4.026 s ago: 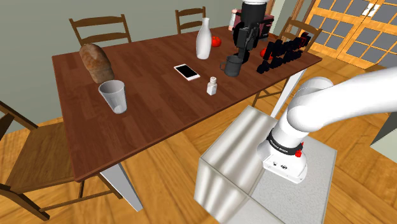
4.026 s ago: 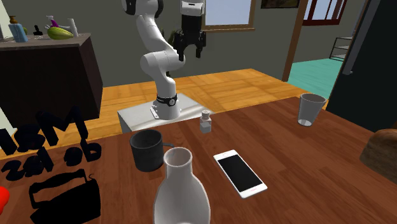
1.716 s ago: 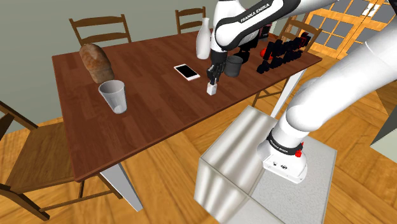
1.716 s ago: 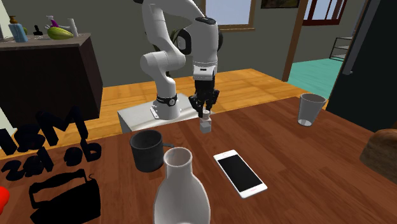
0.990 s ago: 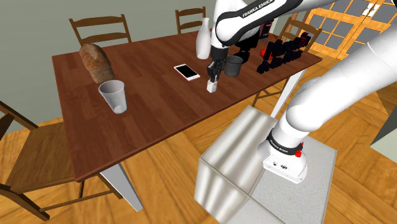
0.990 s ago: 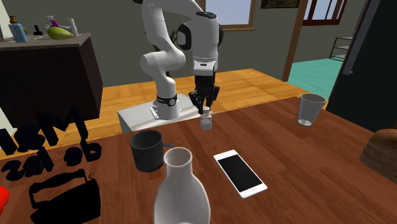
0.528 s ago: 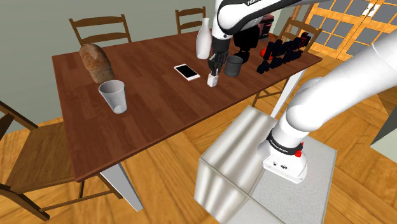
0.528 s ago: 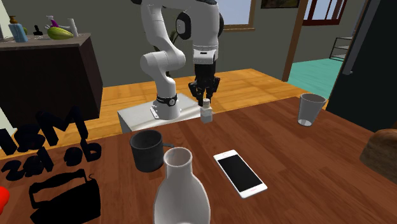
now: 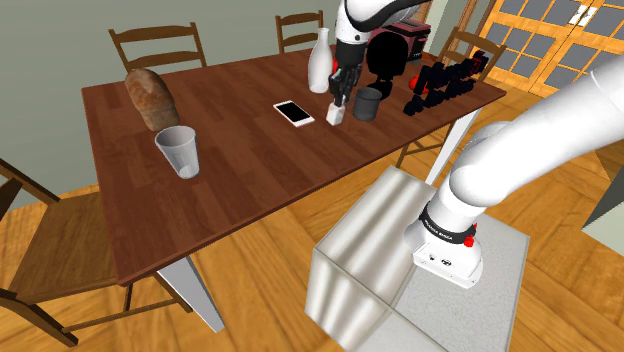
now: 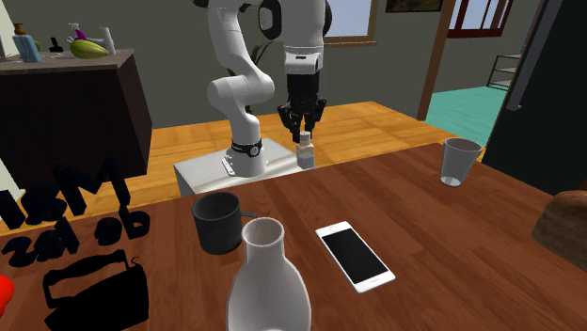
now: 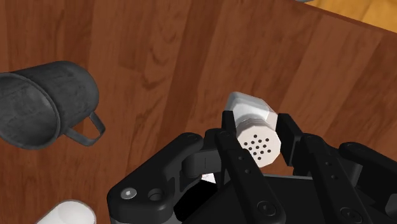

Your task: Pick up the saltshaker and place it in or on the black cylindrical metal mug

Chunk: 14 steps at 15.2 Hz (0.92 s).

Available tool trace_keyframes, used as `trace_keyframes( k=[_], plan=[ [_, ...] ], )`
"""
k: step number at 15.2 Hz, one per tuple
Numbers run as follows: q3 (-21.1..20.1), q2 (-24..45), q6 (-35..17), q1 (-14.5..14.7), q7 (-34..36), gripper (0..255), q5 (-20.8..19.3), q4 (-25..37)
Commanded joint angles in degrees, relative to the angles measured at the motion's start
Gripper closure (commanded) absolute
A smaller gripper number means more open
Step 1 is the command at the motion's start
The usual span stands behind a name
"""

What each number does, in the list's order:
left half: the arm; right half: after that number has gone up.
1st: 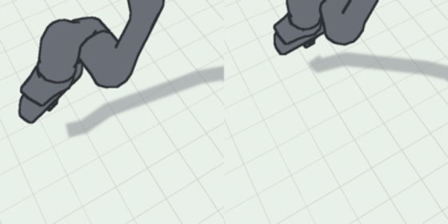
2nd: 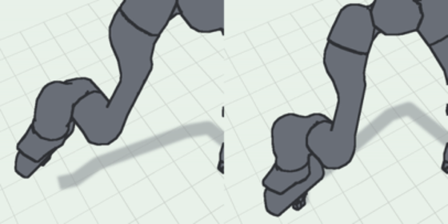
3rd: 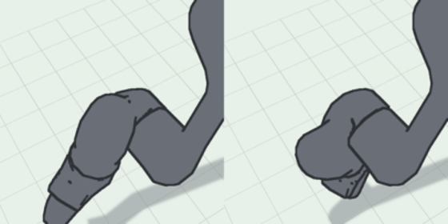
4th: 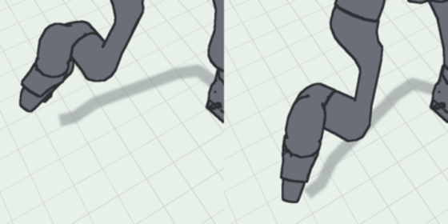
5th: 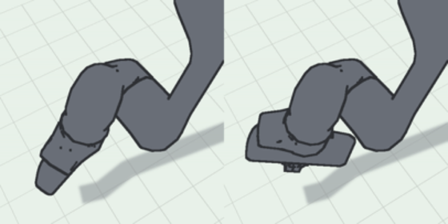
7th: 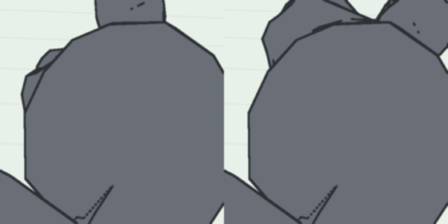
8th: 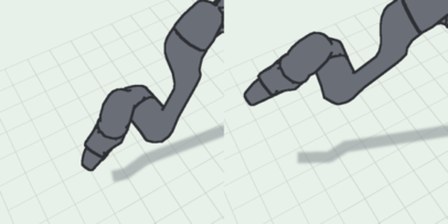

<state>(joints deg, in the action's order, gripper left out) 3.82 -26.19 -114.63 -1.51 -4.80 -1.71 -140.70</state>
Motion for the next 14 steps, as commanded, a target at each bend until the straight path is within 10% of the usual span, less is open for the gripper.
trace_keyframes(
  k=[1, 14],
  plan=[
    [-0.15, -0.5, 1.75, 0.07, 0.14, 255, 0.07, 1.22],
    [-0.38, -1.72, 11.66, 0.14, 0.15, 255, 0.19, 9.91]
  ],
)
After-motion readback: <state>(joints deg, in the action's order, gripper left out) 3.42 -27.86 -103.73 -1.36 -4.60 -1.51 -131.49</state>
